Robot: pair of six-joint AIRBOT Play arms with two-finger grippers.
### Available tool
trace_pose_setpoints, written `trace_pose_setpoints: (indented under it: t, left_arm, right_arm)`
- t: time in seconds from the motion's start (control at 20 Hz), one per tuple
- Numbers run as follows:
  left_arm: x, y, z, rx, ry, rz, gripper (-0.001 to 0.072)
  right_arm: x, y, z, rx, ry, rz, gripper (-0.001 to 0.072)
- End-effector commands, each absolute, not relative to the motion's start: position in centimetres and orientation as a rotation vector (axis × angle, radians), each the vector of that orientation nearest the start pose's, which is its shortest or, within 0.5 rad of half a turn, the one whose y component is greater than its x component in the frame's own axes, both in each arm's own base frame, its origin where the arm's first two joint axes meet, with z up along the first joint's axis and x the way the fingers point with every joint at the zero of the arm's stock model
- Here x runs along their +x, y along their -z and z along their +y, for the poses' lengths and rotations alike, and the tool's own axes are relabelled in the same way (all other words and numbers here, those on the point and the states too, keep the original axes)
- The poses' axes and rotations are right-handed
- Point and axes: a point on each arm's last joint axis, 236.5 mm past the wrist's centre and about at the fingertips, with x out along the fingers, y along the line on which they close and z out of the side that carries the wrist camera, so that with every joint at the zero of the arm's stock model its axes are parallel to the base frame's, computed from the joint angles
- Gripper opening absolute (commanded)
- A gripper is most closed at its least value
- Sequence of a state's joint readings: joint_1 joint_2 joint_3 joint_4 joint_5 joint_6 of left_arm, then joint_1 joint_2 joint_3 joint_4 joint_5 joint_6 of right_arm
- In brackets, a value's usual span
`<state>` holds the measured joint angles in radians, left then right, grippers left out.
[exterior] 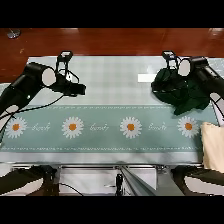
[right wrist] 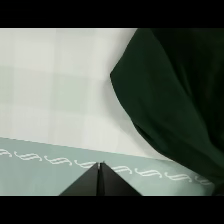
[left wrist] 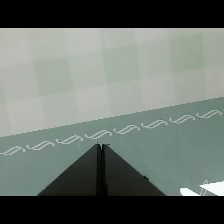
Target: Fold the shirts.
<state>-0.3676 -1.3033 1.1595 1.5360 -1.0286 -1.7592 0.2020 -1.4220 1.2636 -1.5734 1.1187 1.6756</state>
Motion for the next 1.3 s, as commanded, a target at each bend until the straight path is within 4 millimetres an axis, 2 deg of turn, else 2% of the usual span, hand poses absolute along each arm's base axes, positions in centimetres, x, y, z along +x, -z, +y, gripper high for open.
trace_pose_setpoints:
  t: [0.0, 0.7, 0.85, 0.9, 0.95, 1.0, 1.05, 1.1, 1.15, 1.25]
  left_arm:
    - [38.1, -0.8, -15.4, 0.019, 0.229, 1.191, 0.0023]
    - [38.1, -0.8, -15.4, 0.019, 0.229, 1.191, 0.0023]
    - [38.2, -0.9, -15.5, 0.018, 0.230, 1.187, 0.0024]
    - [39.0, -1.1, -15.7, 0.011, 0.234, 1.149, 0.0025]
    - [40.5, -1.6, -15.8, 0.016, 0.234, 1.083, 0.0051]
    - [42.1, -2.1, -15.3, 0.056, 0.224, 1.015, 0.0280]
    - [43.4, -2.5, -14.7, 0.105, 0.212, 0.963, 0.0611]
    - [44.6, -2.9, -13.9, 0.167, 0.199, 0.909, 0.0703]
    - [45.8, -3.5, -12.9, 0.217, 0.180, 0.861, 0.0703]
    - [47.0, -4.2, -11.1, 0.224, 0.148, 0.819, 0.0701]
  right_arm:
    - [41.0, 1.0, 8.4, -0.041, -0.106, 1.278, 0.0019]
    - [41.1, 0.9, 8.4, -0.041, -0.106, 1.274, 0.0019]
    - [43.9, -0.1, 8.5, -0.050, -0.109, 1.148, 0.0019]
    - [45.1, -0.7, 7.9, -0.086, -0.096, 1.093, 0.0031]
    - [46.2, -1.2, 6.7, -0.152, -0.071, 1.043, 0.0222]
    - [47.3, -2.0, 5.1, -0.235, -0.030, 0.992, 0.0642]
    - [48.1, -2.7, 3.4, -0.319, 0.014, 0.953, 0.0636]
    - [48.7, -3.5, 0.9, -0.380, 0.084, 0.928, 0.0636]
    - [49.0, -4.1, -1.6, -0.371, 0.170, 0.913, 0.0636]
    - [48.4, -3.6, -7.3, -0.178, 0.362, 0.918, 0.0634]
